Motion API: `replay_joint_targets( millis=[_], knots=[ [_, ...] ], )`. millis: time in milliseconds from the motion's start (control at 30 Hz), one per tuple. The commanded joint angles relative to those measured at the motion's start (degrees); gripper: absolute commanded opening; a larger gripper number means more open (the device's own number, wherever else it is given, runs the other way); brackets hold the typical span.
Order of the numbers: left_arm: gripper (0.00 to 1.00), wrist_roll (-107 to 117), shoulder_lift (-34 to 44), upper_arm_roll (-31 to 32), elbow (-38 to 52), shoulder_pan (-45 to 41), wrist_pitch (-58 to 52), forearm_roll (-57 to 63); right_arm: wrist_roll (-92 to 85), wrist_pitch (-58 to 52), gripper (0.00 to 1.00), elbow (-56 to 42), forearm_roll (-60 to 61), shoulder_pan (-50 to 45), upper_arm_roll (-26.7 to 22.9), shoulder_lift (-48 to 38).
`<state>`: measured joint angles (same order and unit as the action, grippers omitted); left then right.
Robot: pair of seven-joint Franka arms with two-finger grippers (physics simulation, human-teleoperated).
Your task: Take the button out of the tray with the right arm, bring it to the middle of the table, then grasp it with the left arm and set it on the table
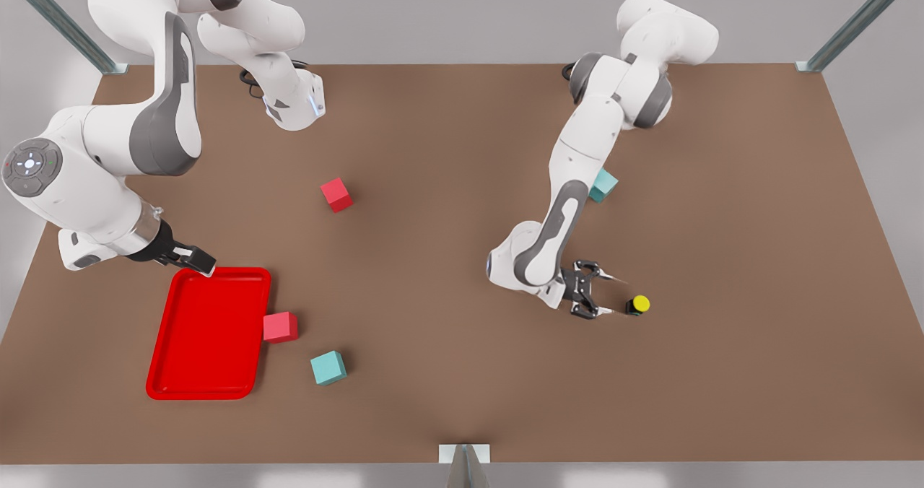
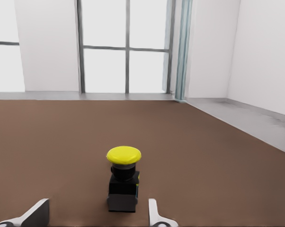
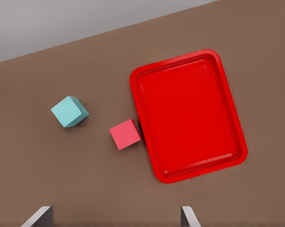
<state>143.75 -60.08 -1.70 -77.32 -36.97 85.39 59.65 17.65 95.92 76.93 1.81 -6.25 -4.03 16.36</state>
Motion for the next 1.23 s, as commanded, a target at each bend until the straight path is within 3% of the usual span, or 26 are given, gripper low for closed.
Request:
replay_joint_targets(
  millis=[0, 100, 233, 300, 333, 400, 433, 467, 500, 767, 1200],
  knots=[
    [1.0, 0.1, 1.9, 0.1, 0.0, -2.4, -3.4, -5.7, 0.1, 0.0, 1.0, 0.0, 0.0, 0.0, 0.0, 0.0],
    [1.0, -18.6, 17.8, -0.4, 1.4, -4.4, -5.5, -18.1, 0.1, 0.1, 1.0, 0.0, 0.0, 0.0, 0.0, 0.0],
    [1.0, -64.2, 31.9, -0.4, 5.9, 9.8, 0.1, -42.9, 0.1, 0.0, 1.0, 0.0, 0.0, 0.0, 0.0, -0.1],
    [1.0, -110.7, 37.2, -0.5, 6.5, 23.2, -0.8, -67.3, 0.1, 0.0, 1.0, 0.0, 0.0, -0.1, 0.0, -0.1],
    [1.0, -119.0, 37.3, -0.4, 6.8, 28.2, -2.9, -72.4, 0.1, 0.0, 1.0, 0.0, 0.0, 0.0, 0.0, -0.1],
    [1.0, -151.0, 40.1, -2.5, 6.3, 30.5, -5.7, -70.0, 0.1, 0.0, 1.0, 0.0, 0.0, 0.0, 0.0, 0.0],
    [1.0, -152.6, 44.1, -1.1, 1.0, 30.1, -2.9, -64.1, 0.1, 0.0, 1.0, 0.0, 0.0, 0.0, 0.0, 0.0],
    [1.0, -152.6, 53.0, -1.1, -13.9, 30.0, 7.8, -64.1, 0.1, 0.1, 1.0, 0.0, 0.0, 0.0, 0.0, 0.0],
    [1.0, -150.9, 57.1, -0.7, -21.3, 30.0, 12.6, -64.0, 0.1, 0.1, 1.0, 0.0, 0.1, 0.0, 0.0, 0.0],
    [1.0, -145.9, 48.6, 0.6, -16.7, 30.0, 13.3, -64.0, 0.0, 0.1, 1.0, 0.0, 0.1, 0.0, 0.0, 0.0],
    [1.0, -145.8, 48.3, 0.6, -16.7, 30.0, 13.3, -64.0, 0.0, 0.2, 1.0, 0.0, 0.1, 0.1, 0.0, 0.0]
  ],
)
